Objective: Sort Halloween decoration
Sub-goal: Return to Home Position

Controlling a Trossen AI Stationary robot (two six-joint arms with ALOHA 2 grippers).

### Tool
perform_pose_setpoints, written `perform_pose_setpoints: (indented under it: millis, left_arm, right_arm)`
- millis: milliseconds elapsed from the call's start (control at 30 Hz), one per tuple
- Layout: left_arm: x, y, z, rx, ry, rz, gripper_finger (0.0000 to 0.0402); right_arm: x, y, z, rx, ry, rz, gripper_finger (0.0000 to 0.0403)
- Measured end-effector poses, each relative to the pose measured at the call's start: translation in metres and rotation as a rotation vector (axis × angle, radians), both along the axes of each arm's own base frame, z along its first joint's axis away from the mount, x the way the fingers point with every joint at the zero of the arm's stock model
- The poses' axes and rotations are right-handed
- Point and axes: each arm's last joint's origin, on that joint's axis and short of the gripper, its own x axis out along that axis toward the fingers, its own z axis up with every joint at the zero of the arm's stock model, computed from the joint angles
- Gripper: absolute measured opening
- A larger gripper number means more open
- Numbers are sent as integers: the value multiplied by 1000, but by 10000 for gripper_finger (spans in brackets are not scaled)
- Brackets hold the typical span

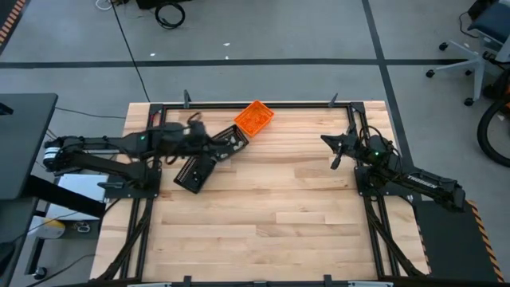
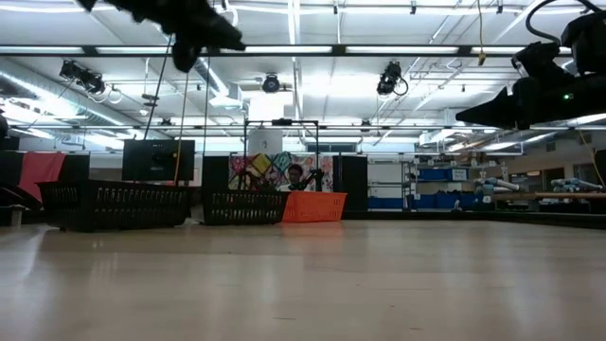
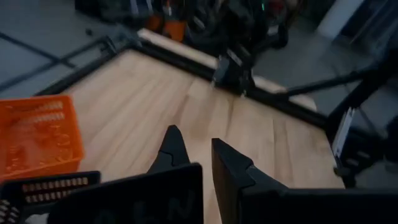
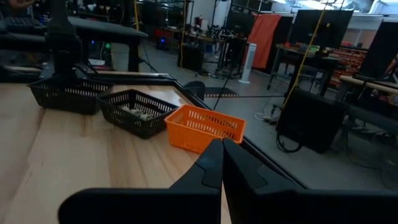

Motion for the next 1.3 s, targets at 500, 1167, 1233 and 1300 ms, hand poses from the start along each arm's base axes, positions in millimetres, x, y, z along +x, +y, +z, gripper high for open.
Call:
perform_pose_setpoints:
  millis: [500, 1167, 1233, 1300]
  left_arm:
    - [-77, -4, -82, -63, -270, 49, 0]
    - [-91, -7, -128, -122, -442, 27, 0]
    - [-91, -7, -129, -98, -429, 26, 0]
    - [-91, -7, -132, -63, -393, 24, 0]
  right_arm:
    - [0, 0, 1, -3, -6, 0, 12]
    - [0, 0, 1, -3, -6, 0, 12]
    - [0, 0, 1, -3, -6, 0, 12]
    - [0, 0, 1, -3, -6, 0, 12]
